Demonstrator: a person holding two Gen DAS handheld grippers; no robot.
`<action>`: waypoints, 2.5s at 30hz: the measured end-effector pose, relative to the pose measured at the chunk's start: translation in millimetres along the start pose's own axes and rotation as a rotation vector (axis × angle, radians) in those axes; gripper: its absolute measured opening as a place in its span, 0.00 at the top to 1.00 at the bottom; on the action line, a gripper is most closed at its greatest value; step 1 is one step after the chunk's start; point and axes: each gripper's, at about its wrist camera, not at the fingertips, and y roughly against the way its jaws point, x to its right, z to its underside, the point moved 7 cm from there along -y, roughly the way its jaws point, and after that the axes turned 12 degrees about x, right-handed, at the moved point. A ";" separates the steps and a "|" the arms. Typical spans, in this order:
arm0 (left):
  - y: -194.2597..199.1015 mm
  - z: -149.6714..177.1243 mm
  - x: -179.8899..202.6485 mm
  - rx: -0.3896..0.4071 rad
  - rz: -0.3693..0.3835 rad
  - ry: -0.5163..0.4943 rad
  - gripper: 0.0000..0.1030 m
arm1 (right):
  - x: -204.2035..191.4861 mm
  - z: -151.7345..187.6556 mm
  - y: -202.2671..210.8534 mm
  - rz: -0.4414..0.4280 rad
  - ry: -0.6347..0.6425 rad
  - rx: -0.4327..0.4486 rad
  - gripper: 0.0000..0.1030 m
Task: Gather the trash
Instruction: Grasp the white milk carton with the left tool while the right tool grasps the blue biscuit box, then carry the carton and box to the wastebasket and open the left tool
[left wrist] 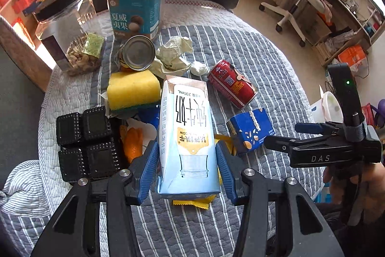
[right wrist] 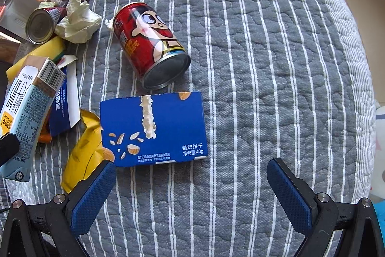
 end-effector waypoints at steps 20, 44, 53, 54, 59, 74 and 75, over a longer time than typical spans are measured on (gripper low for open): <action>19.2 14.8 -22.3 0.018 -0.057 0.003 0.50 | -27.2 -4.1 -51.6 0.039 0.019 -0.045 0.08; 15.9 -10.6 83.6 0.092 0.043 -0.089 0.50 | 84.5 4.8 79.3 0.107 -0.076 0.188 0.08; -1.2 -10.8 161.5 0.093 0.130 -0.133 0.50 | 163.0 26.0 113.2 0.161 -0.195 0.230 0.08; -3.7 -10.1 171.7 0.092 0.142 -0.140 0.50 | 173.0 29.7 116.6 0.168 -0.212 0.232 0.08; -15.7 -4.6 224.9 0.091 0.213 -0.168 0.50 | 225.8 51.5 135.5 0.217 -0.287 0.243 0.08; -60.3 12.5 402.9 0.041 0.434 -0.318 0.50 | 333.4 90.9 175.8 0.290 -0.461 0.292 0.08; -63.2 12.6 411.7 0.033 0.448 -0.318 0.50 | 336.7 91.5 176.2 0.292 -0.463 0.292 0.08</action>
